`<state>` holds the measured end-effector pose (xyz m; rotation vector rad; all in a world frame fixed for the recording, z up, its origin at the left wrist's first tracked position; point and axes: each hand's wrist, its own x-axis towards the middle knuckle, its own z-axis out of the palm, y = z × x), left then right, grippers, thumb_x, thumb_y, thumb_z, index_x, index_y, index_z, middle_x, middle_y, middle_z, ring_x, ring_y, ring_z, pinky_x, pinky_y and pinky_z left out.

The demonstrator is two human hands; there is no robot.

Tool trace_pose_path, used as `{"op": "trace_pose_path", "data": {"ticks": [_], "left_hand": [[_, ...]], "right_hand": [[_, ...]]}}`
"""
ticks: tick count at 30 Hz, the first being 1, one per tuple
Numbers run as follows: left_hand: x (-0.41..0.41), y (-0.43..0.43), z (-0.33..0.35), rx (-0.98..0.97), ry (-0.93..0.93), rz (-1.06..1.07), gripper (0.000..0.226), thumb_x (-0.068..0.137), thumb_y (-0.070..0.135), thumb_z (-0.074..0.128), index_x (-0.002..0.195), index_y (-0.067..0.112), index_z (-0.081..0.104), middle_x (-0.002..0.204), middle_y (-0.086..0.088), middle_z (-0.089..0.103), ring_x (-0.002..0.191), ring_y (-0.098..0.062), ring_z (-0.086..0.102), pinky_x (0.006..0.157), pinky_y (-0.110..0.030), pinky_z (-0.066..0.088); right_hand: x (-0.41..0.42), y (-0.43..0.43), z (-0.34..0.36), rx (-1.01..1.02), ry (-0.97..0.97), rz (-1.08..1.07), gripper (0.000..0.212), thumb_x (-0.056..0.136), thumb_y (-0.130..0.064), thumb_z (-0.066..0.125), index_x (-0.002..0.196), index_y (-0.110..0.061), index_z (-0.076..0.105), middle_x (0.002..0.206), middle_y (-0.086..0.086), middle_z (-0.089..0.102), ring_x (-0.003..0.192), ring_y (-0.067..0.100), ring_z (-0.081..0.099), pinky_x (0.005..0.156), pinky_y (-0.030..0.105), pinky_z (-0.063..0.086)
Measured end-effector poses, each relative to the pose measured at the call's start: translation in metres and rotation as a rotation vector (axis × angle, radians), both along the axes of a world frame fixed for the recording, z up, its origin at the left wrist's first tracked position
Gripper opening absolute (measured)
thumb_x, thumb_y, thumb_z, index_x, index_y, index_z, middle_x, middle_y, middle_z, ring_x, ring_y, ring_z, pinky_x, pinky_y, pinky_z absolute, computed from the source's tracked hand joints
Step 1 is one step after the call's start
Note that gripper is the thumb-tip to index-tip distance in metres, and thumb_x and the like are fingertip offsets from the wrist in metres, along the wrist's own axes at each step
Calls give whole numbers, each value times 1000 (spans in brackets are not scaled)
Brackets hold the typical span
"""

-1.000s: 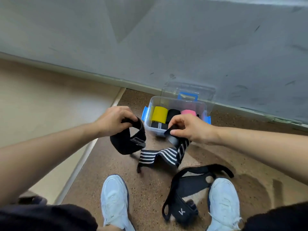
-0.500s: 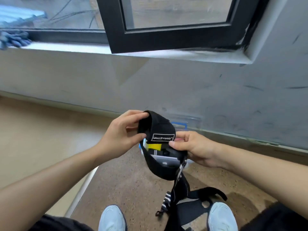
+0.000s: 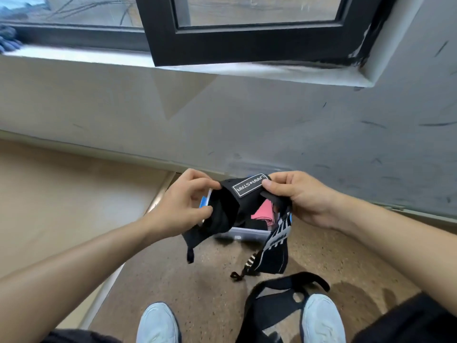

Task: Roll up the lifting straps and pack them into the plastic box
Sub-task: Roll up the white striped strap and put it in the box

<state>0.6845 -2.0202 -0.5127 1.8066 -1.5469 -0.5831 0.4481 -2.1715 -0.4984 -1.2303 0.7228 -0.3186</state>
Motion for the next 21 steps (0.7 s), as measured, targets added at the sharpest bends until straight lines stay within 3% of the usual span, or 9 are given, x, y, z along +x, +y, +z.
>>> {"op": "trace_pose_path", "data": {"ticks": [3,6,11,15,18,21], "left_hand": [[-19,-6,7,179,556,185,38,74,35,68,111,31,75,112,2,74,103,-15,68,89,-29,51],[-29,-11,12,358,863,272,36,87,42,72,116,21,72,108,-2,77,102,-19,72,86,-31,56],[-31,-7,12,588,871,406,59,90,57,68,120,6,62,93,-8,77,82,-19,74,77,-32,61],[-27,-3,13,814,899,309,61,92,67,56,105,9,67,92,-10,74,75,-19,72,74,-29,57],[-31,-2,9,714,962,348,36,97,46,63,104,11,69,89,-6,73,70,-14,70,73,-27,59],[-34,-2,9,541,1036,427,22,99,21,65,114,7,71,93,-7,76,70,-13,73,63,-25,61]], "right_hand": [[2,6,-1,-8,0,20,14,100,-11,59,102,-1,69,82,11,69,55,13,61,48,21,49],[2,11,-3,-36,-13,55,14,99,-9,59,104,-4,72,95,12,73,74,17,67,64,23,58],[2,30,-13,-199,-28,96,17,98,-6,62,110,-5,73,104,16,77,92,21,71,84,26,57],[1,44,-17,-317,-41,160,16,98,-4,62,106,-8,74,98,1,78,91,9,69,84,20,53],[1,50,-19,-443,-16,233,15,98,-6,64,106,-8,76,98,-2,76,92,7,66,87,22,52],[1,55,-23,-480,63,302,14,98,-8,64,107,-2,74,96,6,73,90,6,62,87,29,51]]}}
